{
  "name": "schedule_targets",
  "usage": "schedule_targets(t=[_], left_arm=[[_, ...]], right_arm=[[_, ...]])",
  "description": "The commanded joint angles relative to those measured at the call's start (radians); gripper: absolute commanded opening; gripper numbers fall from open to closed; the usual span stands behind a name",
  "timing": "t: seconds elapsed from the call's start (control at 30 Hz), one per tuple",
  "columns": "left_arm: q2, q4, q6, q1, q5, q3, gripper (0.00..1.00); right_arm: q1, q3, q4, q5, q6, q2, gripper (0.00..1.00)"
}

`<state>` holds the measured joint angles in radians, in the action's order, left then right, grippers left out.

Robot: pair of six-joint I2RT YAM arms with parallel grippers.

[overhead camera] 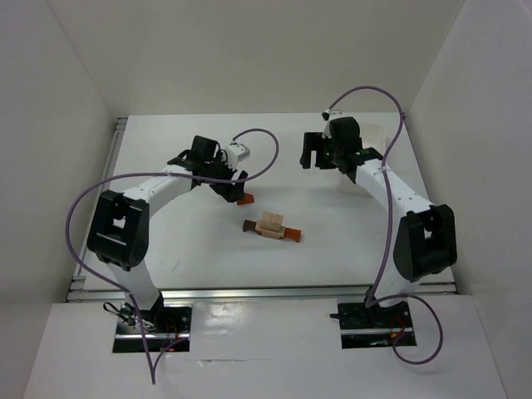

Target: Build the wood block tower

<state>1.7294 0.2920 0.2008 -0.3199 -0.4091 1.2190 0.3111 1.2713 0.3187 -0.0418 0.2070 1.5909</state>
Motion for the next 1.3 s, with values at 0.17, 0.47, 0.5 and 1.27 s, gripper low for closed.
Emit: schedule_targets(t=[0.17, 0.47, 0.5, 1.27], left_arm=[[0.150, 0.087, 0.155, 0.005, -0.116, 0.128, 0.85], [0.265, 0.125, 0.175, -0.053, 0.044, 0.201, 0.78], [0.265, 0.134, 0.175, -0.074, 0.059, 0.201, 0.78], [0.303, 0.107, 0.222, -0.096, 0.087, 0.223, 0.52]], right_arm=[[-0.038, 0.109, -0.032, -0.217, -0.107, 0.078, 0.92], [-0.078, 0.120, -0.012, -0.219, -0.107, 0.129, 0.93], [-0.078, 0.120, -0.012, -0.219, -0.107, 0.129, 0.94], [-0.107, 0.083, 0.006, -0.217, -0.107, 0.129, 0.94]])
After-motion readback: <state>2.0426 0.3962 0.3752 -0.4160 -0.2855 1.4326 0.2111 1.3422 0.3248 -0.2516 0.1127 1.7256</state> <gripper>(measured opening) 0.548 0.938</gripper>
